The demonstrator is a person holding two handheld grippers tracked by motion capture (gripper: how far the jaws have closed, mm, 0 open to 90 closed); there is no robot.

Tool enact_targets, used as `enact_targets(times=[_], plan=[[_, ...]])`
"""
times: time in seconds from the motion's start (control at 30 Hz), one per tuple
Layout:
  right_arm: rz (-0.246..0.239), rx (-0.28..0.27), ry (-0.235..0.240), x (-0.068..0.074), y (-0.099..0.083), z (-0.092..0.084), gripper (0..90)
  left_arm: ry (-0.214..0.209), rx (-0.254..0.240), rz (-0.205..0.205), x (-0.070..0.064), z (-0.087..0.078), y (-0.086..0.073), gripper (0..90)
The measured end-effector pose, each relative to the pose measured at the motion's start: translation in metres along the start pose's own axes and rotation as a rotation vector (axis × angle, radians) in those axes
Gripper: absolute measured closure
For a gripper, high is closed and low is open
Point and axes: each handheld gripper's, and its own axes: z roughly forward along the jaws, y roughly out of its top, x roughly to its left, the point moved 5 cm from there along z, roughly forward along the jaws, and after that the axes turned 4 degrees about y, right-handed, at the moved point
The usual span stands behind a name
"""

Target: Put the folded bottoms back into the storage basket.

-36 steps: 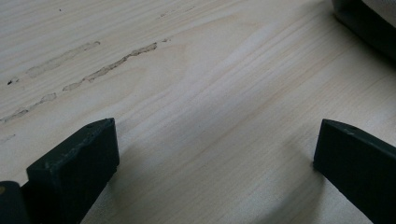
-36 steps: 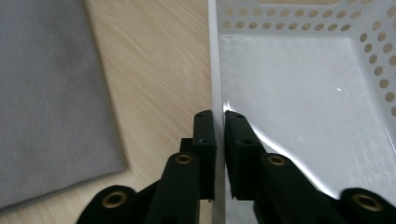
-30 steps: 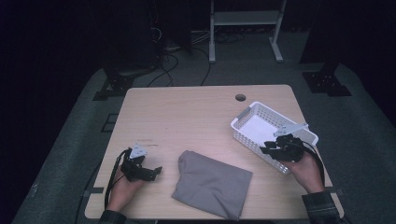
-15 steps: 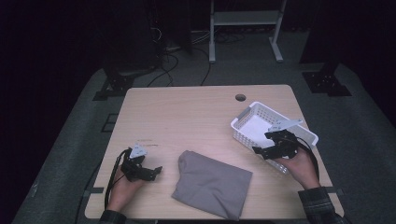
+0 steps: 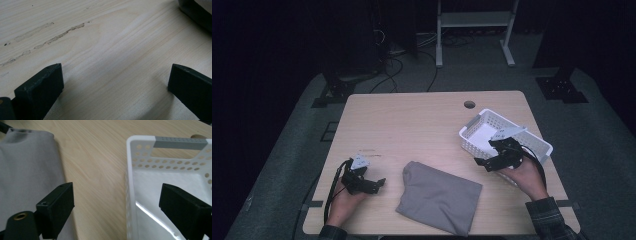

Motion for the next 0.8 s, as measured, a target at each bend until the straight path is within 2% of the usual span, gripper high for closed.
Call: enact_targets(times=[0.2, 0.37, 0.63, 0.8], plan=[[-0.028, 0.014, 0.024, 0.010, 0.003, 0.009, 10.3, -0.001, 0.000, 0.001, 0.000, 0.000, 0.000, 0.0], [-0.025, 0.000, 0.048, 0.017, 0.006, 0.010, 9.1, -0.003, -0.001, 0.001, 0.000, 0.000, 0.000, 0.0], [-0.070, 0.021, 0.068, 0.031, 0.010, 0.021, 3.2, -0.008, -0.002, 0.005, 0.000, 0.000, 0.000, 0.0], [-0.079, 0.033, 0.089, 0.040, 0.011, 0.027, 1.7, -0.008, -0.002, 0.005, 0.000, 0.000, 0.000, 0.0]])
